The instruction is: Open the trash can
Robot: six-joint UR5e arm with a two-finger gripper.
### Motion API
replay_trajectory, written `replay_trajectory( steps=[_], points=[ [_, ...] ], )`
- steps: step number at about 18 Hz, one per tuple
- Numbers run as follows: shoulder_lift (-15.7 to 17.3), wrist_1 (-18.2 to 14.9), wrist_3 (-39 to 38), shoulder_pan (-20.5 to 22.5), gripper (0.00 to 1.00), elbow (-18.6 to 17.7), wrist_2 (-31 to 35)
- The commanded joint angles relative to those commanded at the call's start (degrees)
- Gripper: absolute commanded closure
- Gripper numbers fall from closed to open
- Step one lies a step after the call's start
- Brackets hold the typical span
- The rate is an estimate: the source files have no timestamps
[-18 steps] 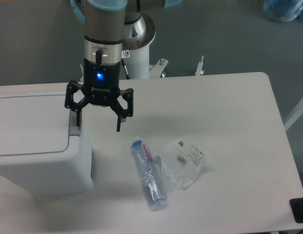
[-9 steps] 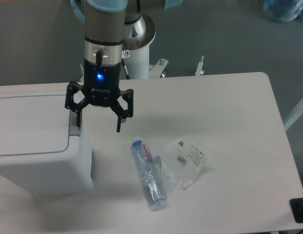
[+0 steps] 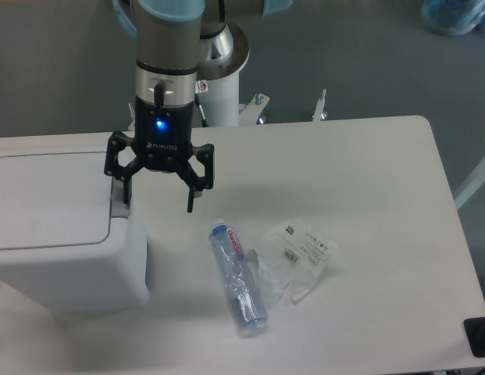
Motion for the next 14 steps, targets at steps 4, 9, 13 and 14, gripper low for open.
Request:
replay_trajectory(
  steps=[4,9,13,14],
  points=[
    [0.1,0.0,-0.1,0.0,0.0,-0.3,-0.1],
    [0.5,-0.2,-0.2,0.1,0.0,0.6,-0.2],
    [1.9,-0.3,-0.2,0.3,0.0,3.3,-0.2],
    [1.8,-0.4,-0.2,0.7,0.0,4.3,-0.1]
  ],
)
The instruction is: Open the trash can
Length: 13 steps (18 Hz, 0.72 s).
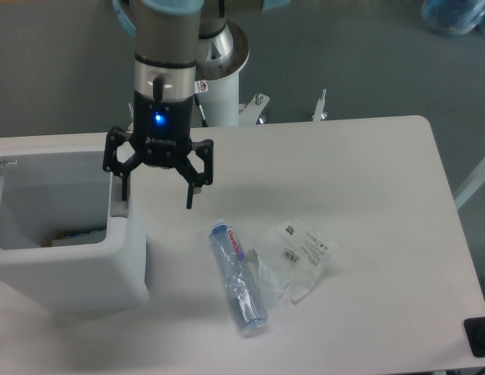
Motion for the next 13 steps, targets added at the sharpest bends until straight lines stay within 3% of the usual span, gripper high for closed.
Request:
replay_trajectory(
  steps=[7,10,13],
  points=[
    [-0.8,0.1,2.1,3.3,0.0,1.4,5.7],
    [-2.6,-0.2,4.2,5.2,0.0,2.1,13.7],
    [-4.3,-0.4,11.6,7.3,0.0,1.2,20.9]
  ],
)
